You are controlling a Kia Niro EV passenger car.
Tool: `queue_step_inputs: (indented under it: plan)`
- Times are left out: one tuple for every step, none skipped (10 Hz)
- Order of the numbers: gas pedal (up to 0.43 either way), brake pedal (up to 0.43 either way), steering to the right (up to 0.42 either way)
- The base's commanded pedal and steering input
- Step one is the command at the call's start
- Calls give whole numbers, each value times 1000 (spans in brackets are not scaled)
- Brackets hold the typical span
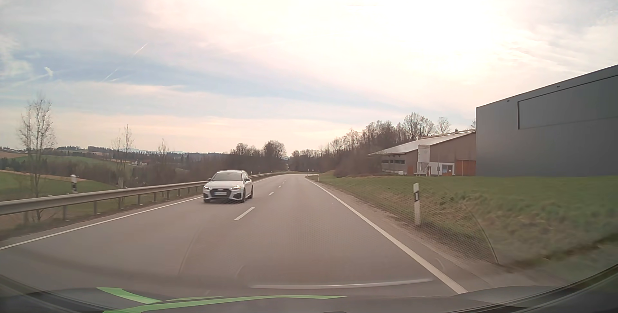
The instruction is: Follow the waypoints while adhering to traffic rules and regulations
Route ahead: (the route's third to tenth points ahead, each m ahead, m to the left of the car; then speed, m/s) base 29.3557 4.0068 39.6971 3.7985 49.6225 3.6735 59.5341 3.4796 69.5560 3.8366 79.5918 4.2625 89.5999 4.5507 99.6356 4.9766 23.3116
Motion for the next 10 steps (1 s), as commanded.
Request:
queue_step_inputs:
  plan:
    - [98,0,-6]
    - [98,0,-6]
    - [98,0,-5]
    - [98,0,-4]
    - [98,0,-4]
    - [98,0,-5]
    - [98,0,-4]
    - [98,0,-4]
    - [98,0,-4]
    - [98,0,-4]
